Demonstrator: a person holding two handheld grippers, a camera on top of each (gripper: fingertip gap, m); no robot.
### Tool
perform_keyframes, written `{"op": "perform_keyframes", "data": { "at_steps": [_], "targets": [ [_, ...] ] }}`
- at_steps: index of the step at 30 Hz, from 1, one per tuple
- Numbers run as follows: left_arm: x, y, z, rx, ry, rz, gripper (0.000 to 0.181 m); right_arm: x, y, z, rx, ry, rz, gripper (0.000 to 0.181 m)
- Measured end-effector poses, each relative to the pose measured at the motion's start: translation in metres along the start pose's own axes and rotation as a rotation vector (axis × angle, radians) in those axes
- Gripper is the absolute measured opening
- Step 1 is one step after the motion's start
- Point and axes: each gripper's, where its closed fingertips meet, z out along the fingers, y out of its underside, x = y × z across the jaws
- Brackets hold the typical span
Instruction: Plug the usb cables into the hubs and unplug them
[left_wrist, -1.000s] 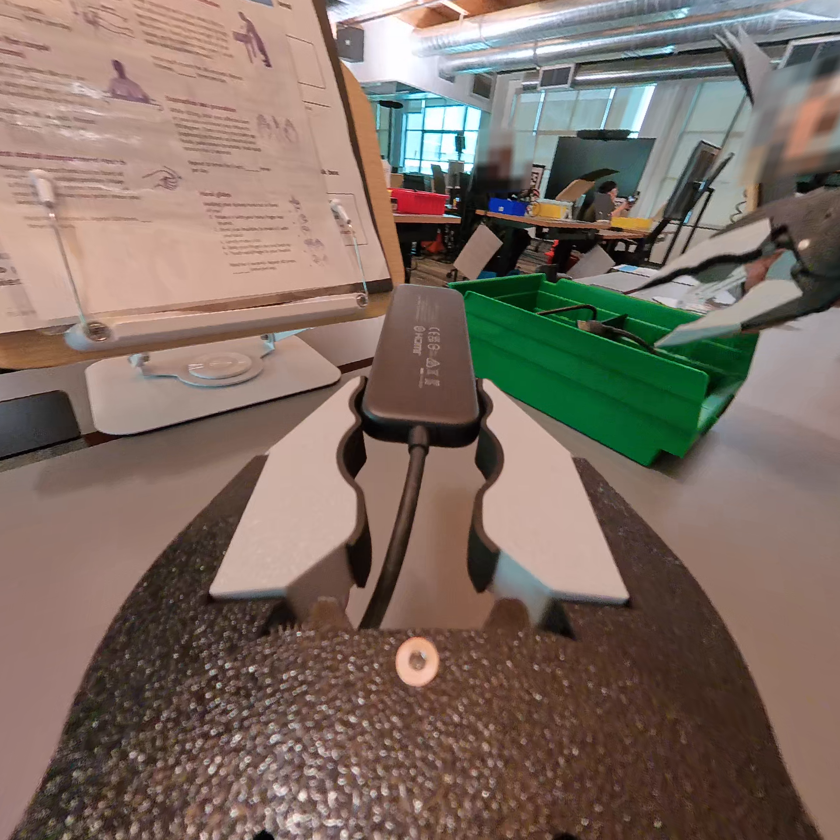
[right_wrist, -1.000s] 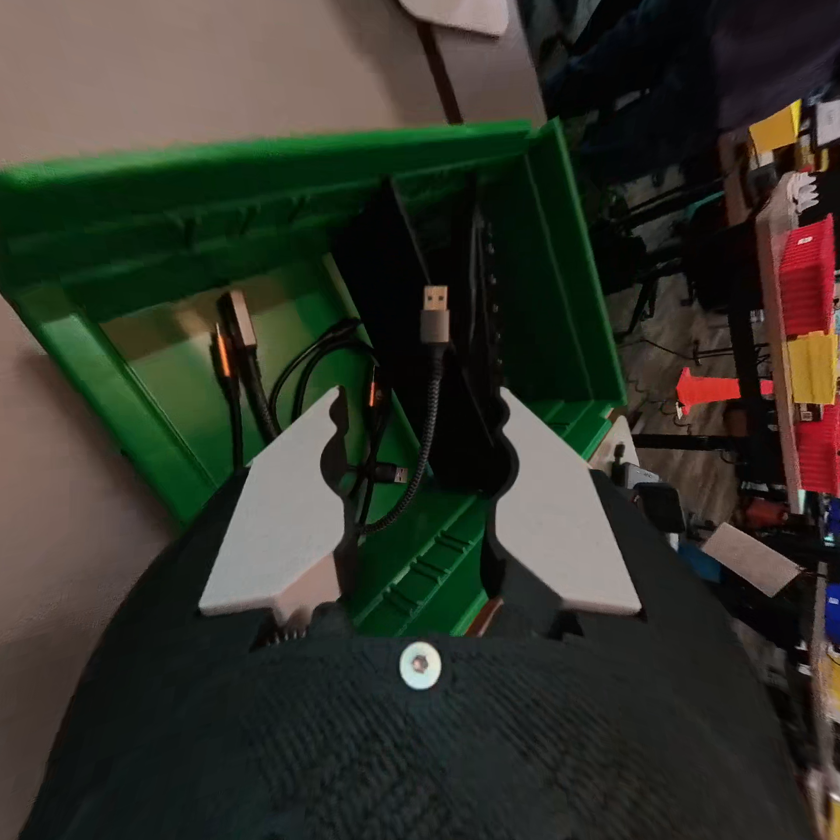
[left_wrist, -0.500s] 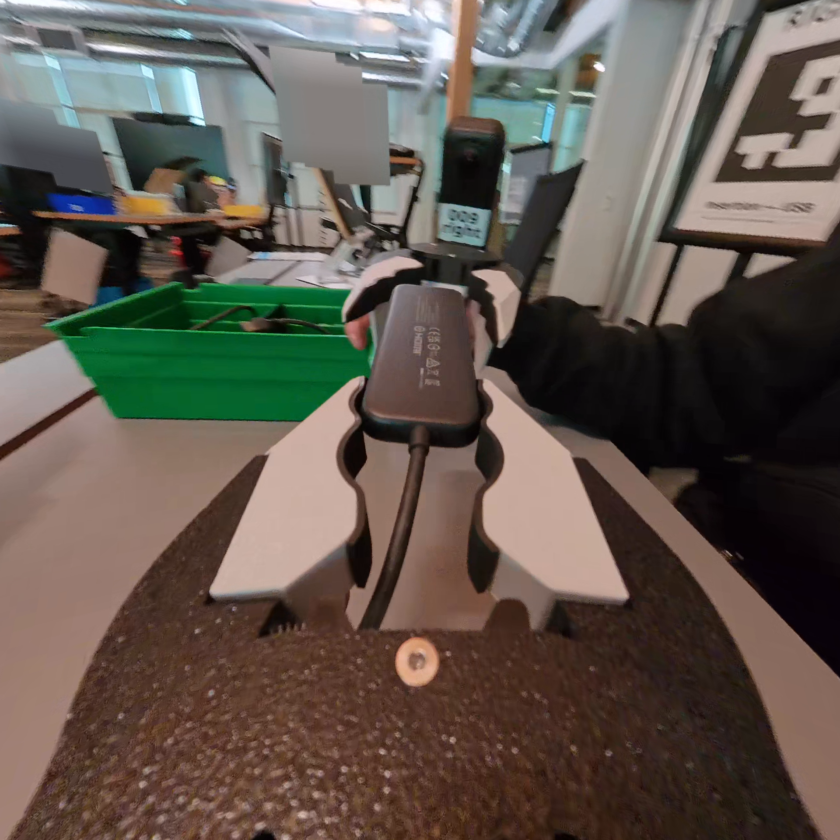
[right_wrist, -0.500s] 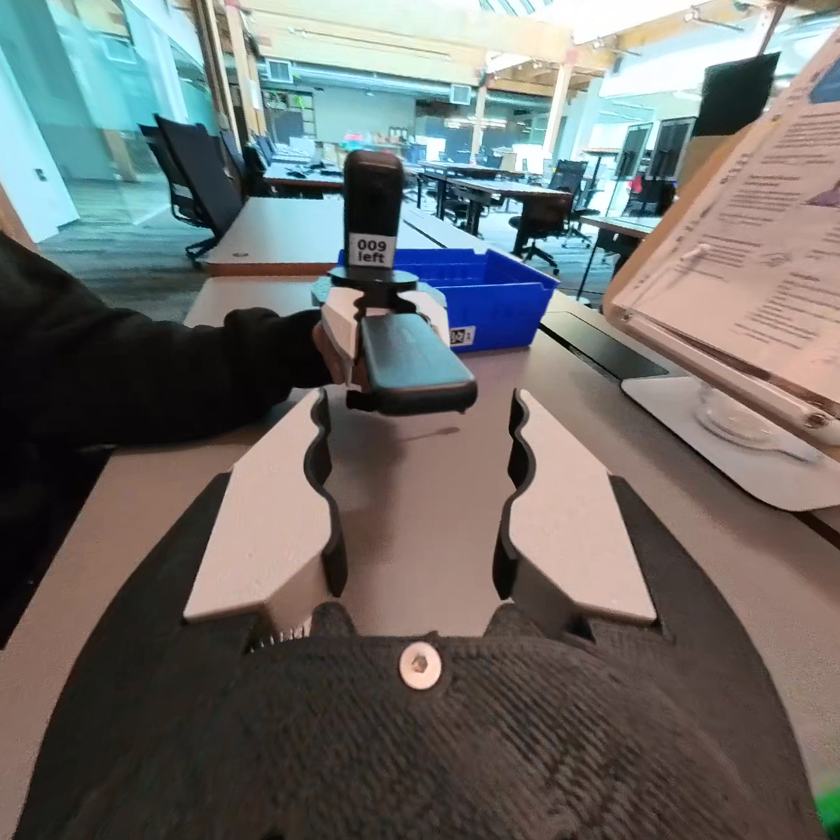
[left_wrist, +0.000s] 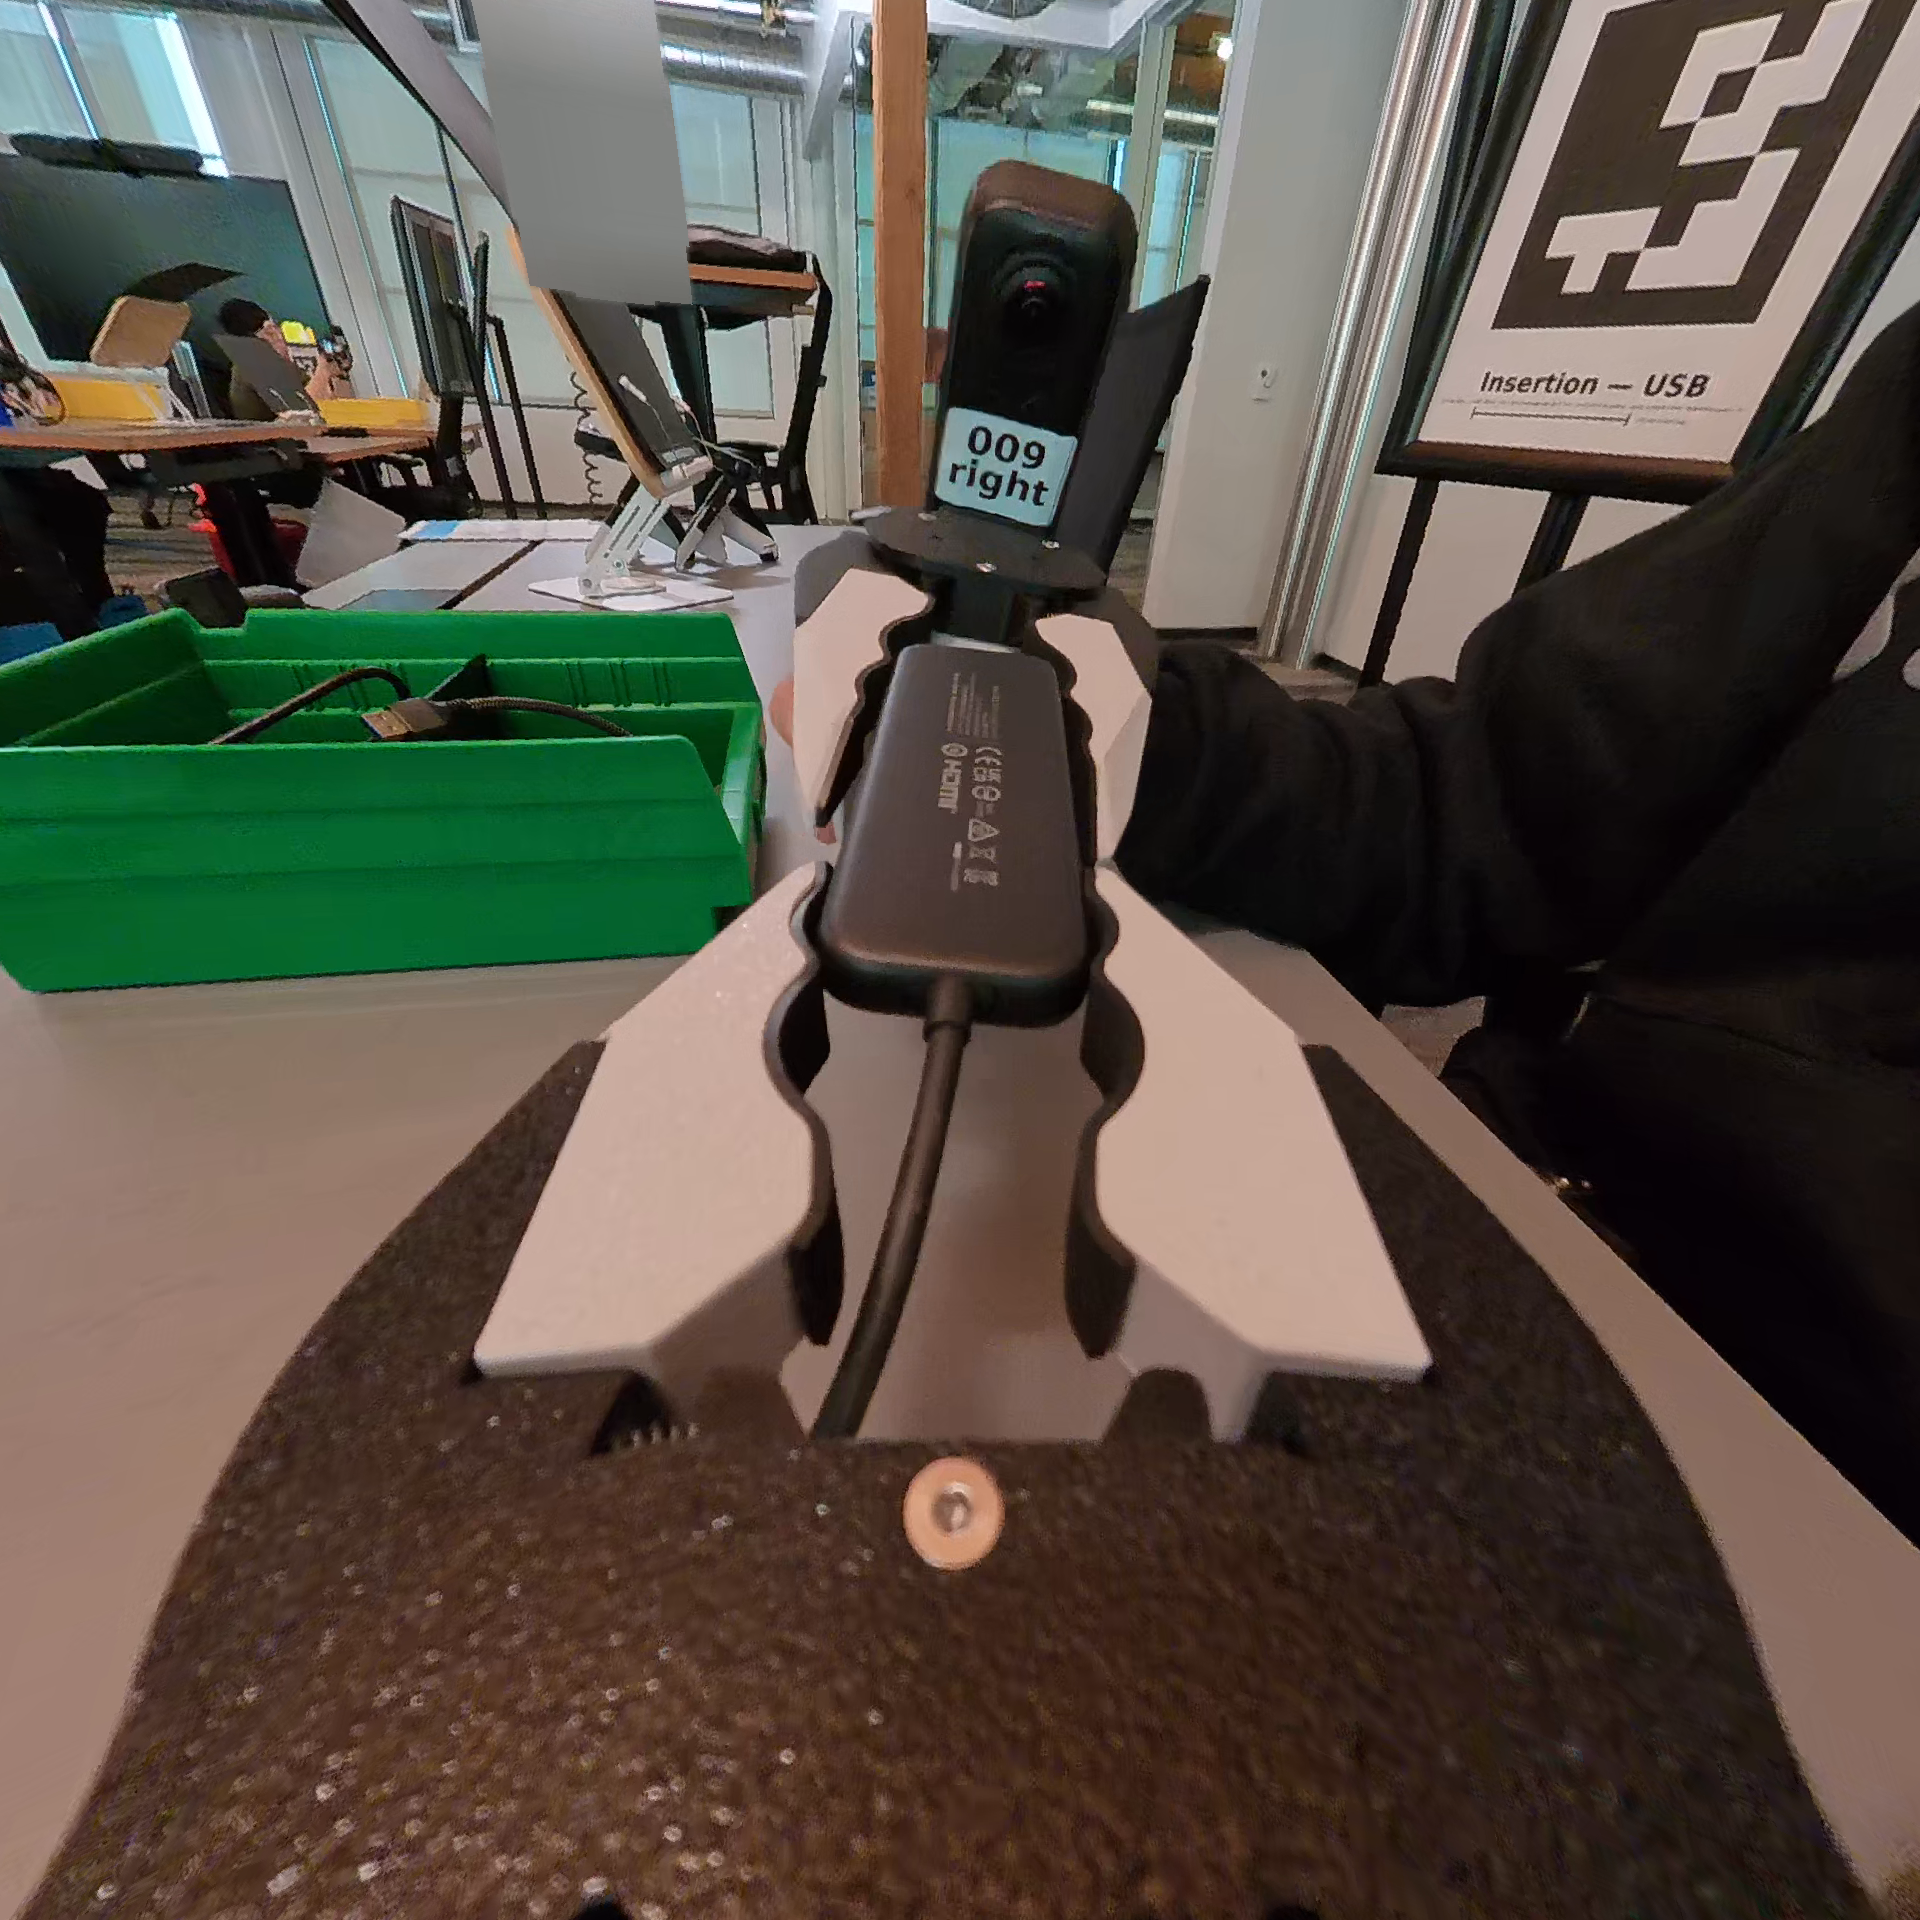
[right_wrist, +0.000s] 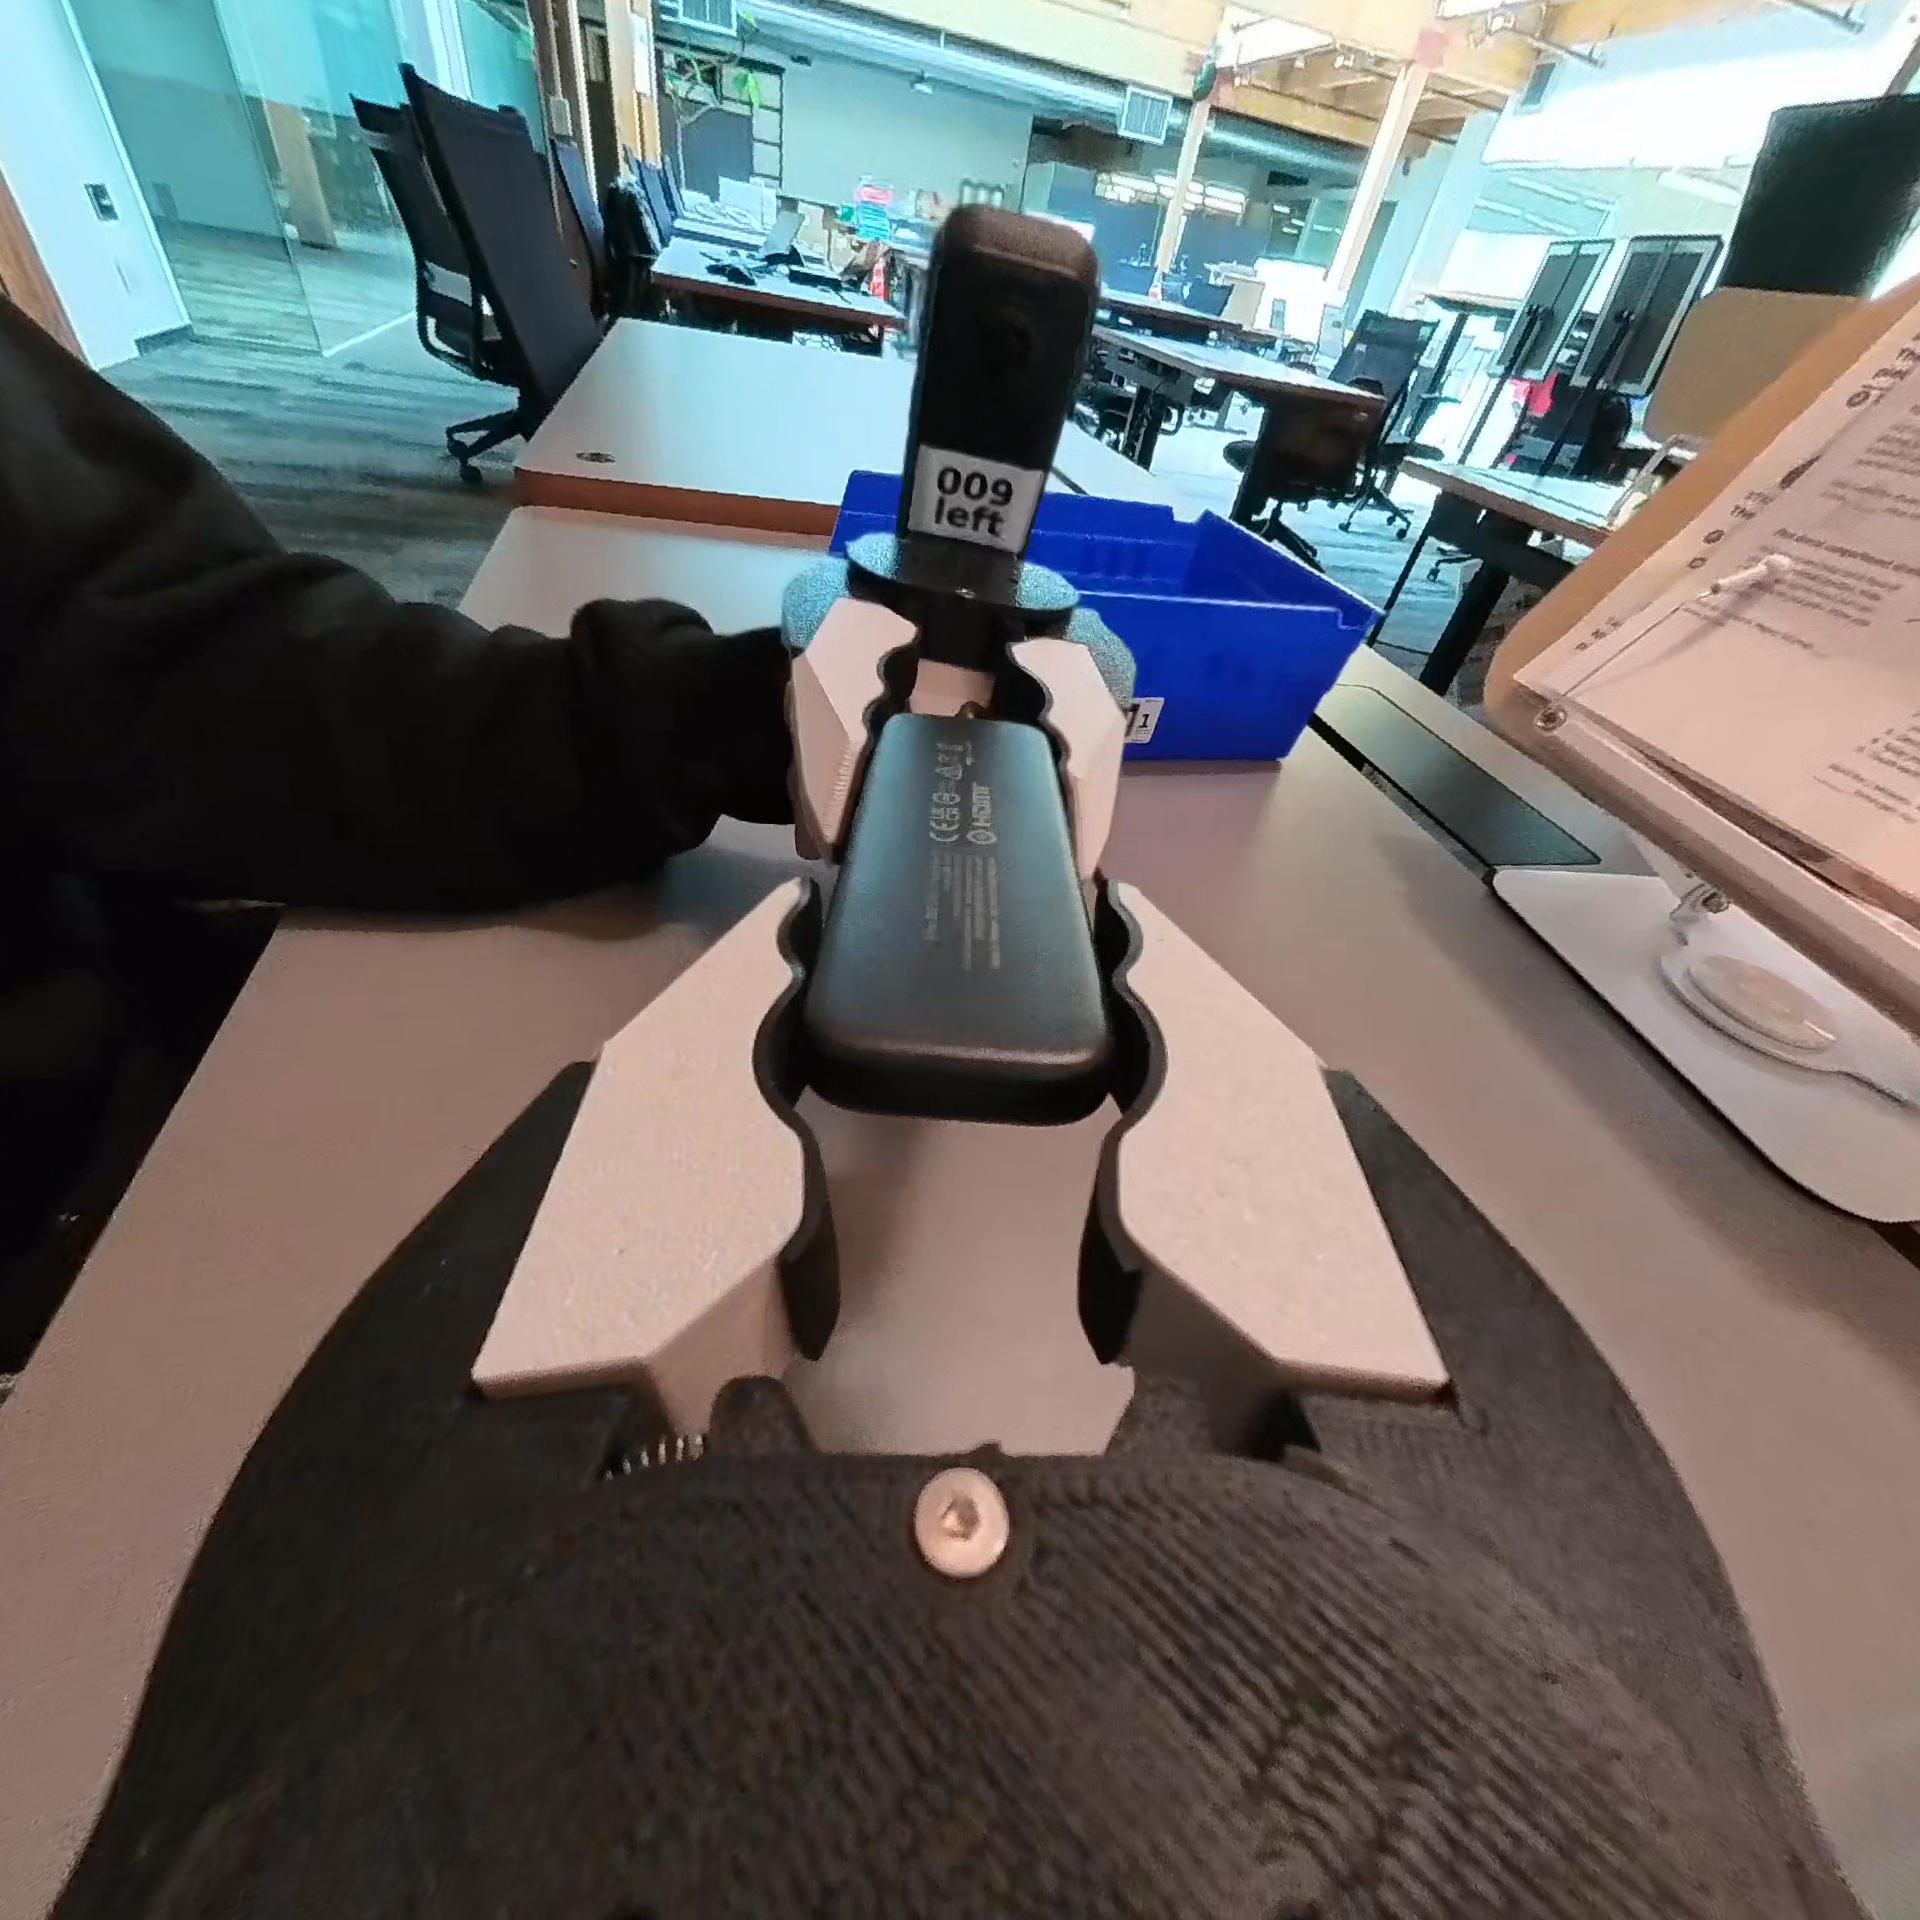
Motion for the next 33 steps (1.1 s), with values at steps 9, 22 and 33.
{"op": "perform_keyframes", "data": {
  "at_steps": [9, 22, 33],
  "targets": [
    [-0.022, -0.055, -0.033, 0.345, -0.191, 0.02, 0.1, 0.03, -0.051, -0.029, 0.087, 0.176, -0.071, 0.052],
    [-0.059, -0.039, -0.049, 0.377, -0.36, -0.064, 0.084, 0.193, -0.157, -0.131, -0.24, 0.645, -0.168, 0.052],
    [-0.053, -0.043, -0.049, 0.395, -0.317, -0.078, 0.076, 0.269, -0.066, -0.15, 0.003, 0.55, 0.29, 0.052]
  ]
}}
